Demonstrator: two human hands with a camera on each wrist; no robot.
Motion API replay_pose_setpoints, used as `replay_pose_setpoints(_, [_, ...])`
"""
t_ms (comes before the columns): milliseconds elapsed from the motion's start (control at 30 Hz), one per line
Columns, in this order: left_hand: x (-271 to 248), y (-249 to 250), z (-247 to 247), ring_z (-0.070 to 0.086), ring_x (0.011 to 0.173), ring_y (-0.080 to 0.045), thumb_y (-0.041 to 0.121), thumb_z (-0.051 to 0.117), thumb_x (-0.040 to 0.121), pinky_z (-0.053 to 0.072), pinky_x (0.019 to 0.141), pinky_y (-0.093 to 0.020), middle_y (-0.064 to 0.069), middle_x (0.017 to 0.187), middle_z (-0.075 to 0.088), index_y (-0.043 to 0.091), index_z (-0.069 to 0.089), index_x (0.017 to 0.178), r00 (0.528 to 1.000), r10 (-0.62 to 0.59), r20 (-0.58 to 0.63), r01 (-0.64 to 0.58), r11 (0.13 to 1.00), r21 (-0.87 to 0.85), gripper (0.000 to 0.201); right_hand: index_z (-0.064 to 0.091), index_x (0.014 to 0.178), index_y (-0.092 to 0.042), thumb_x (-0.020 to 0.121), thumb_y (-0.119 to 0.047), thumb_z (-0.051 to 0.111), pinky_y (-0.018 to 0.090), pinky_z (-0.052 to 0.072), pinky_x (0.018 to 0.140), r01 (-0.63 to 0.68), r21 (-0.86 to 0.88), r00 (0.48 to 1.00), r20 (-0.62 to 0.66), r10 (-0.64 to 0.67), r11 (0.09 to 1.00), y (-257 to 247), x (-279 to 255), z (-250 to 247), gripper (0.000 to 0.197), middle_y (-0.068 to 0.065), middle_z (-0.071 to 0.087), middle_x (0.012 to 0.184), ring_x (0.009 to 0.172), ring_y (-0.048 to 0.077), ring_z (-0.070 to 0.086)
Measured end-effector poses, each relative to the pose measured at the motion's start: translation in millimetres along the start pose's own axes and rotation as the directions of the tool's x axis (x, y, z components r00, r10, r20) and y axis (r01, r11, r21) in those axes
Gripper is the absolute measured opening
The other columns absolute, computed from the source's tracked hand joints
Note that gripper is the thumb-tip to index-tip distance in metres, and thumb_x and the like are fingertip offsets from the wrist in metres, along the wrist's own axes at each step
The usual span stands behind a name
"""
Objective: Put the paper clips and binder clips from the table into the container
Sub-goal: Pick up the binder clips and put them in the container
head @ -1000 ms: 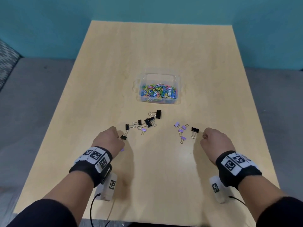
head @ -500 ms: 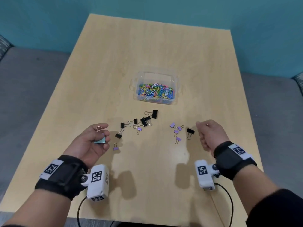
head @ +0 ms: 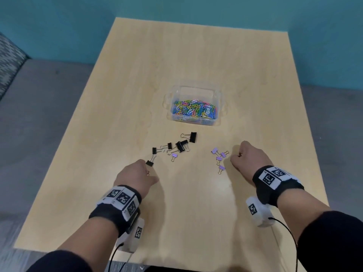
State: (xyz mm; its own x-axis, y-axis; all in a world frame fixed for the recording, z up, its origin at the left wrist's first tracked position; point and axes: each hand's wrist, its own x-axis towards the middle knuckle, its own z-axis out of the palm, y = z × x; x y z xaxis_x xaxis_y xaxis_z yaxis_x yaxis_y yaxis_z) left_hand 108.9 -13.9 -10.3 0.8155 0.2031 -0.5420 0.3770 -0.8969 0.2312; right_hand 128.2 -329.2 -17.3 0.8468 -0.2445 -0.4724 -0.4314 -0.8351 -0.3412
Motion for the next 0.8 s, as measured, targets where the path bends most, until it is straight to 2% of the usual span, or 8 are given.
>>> replay_pose_setpoints(100, [6, 2, 2, 0.055, 0.072, -0.015, 0.039, 0.064, 0.077, 0.036, 0.055, -0.028, 0.004, 0.078, 0.058, 0.024, 0.048, 0.076, 1.0, 0.015, 0.027, -0.015, 1.0, 0.016, 0.022, 0.045, 0.074, -0.014, 0.079, -0.026, 0.055, 0.028, 0.035, 0.049, -0.099, 0.577, 0.993, 0.01, 0.114, 0.811, 7, -5, -5, 0.016, 0.005, 0.056, 0.058, 0.049, 0.021, 0.044])
replay_pose_setpoints(167, [7, 3, 0, 0.054, 0.071, -0.015, 0.035, 0.063, 0.078, 0.034, 0.054, -0.028, 0.004, 0.076, 0.057, 0.022, 0.05, 0.076, 0.998, 0.04, 0.047, -0.041, 0.999, 0.03, 0.019, 0.043, 0.066, -0.016, 0.079, -0.024, 0.053, 0.024, 0.024, 0.043, -0.231, 0.922, 0.968, 0.186, 0.167, 0.31, 16, -13, -8, 0.018, 0.003, 0.043, 0.055, 0.044, 0.017, 0.032])
replay_pose_setpoints(233, [8, 2, -1, 0.053, 0.068, -0.016, 0.03, 0.06, 0.077, 0.033, 0.052, -0.027, 0.004, 0.073, 0.057, 0.02, 0.05, 0.075, 0.996, 0.065, 0.062, -0.068, 0.996, 0.054, 0.015, 0.045, 0.062, -0.015, 0.076, -0.021, 0.051, 0.023, 0.018, 0.042, -0.292, 0.945, 0.953, 0.3, 0.037, -0.144, 22, -28, -13, 0.017, 0.002, 0.036, 0.056, 0.047, 0.015, 0.026])
replay_pose_setpoints(367, [3, 4, -1, 0.046, 0.058, -0.018, 0.017, 0.051, 0.072, 0.032, 0.049, -0.027, 0.001, 0.068, 0.054, 0.016, 0.047, 0.071, 0.991, 0.13, 0.042, -0.135, 0.982, 0.133, 0.004, 0.057, 0.073, -0.009, 0.083, -0.025, 0.045, 0.023, 0.026, 0.046, -0.294, 0.89, 0.956, 0.27, -0.115, -0.348, 27, -43, -17, 0.023, 0.005, 0.046, 0.064, 0.053, 0.016, 0.031])
replay_pose_setpoints(533, [9, -10, 2, 0.05, 0.053, -0.021, 0.013, 0.053, 0.075, 0.04, 0.05, -0.028, -0.005, 0.062, 0.057, 0.013, 0.049, 0.067, 0.996, 0.088, 0.015, -0.083, 0.979, -0.185, 0.009, 0.051, 0.078, -0.014, 0.091, -0.022, 0.057, 0.021, 0.033, 0.041, -0.365, 0.925, 0.931, 0.364, -0.033, -0.106, 15, -29, -14, 0.016, 0.007, 0.054, 0.071, 0.048, 0.013, 0.04])
replay_pose_setpoints(633, [10, -18, -2, 0.055, 0.053, -0.024, 0.001, 0.054, 0.082, 0.048, 0.051, -0.032, -0.017, 0.072, 0.061, 0.005, 0.05, 0.071, 0.989, -0.017, 0.15, 0.134, 0.558, -0.819, 0.013, 0.053, 0.088, -0.014, 0.091, -0.022, 0.058, 0.024, 0.029, 0.044, -0.269, 0.814, 0.962, 0.258, 0.094, 0.514, -2, -30, -5, 0.01, 0.006, 0.053, 0.068, 0.048, 0.016, 0.038])
replay_pose_setpoints(700, [6, -19, -10, 0.056, 0.055, -0.024, -0.004, 0.053, 0.084, 0.047, 0.049, -0.028, -0.02, 0.079, 0.066, 0.005, 0.051, 0.078, 0.975, 0.013, 0.221, 0.208, 0.299, -0.932, 0.011, 0.052, 0.09, -0.018, 0.088, -0.033, 0.059, 0.027, 0.036, 0.05, -0.112, 0.485, 0.989, 0.141, 0.049, 0.868, -13, -32, 6, 0.016, -0.001, 0.059, 0.078, 0.056, 0.016, 0.048])
replay_pose_setpoints(800, [6, -21, -17, 0.053, 0.053, -0.021, -0.008, 0.052, 0.085, 0.046, 0.046, -0.024, -0.018, 0.076, 0.068, 0.009, 0.053, 0.083, 0.973, 0.055, 0.222, 0.209, 0.183, -0.961, 0.018, 0.042, 0.09, -0.023, 0.088, -0.042, 0.057, 0.03, 0.046, 0.061, 0.05, 0.136, 0.989, 0.131, -0.068, 0.99, -25, -30, 17, 0.024, -0.011, 0.059, 0.1, 0.074, 0.016, 0.059])
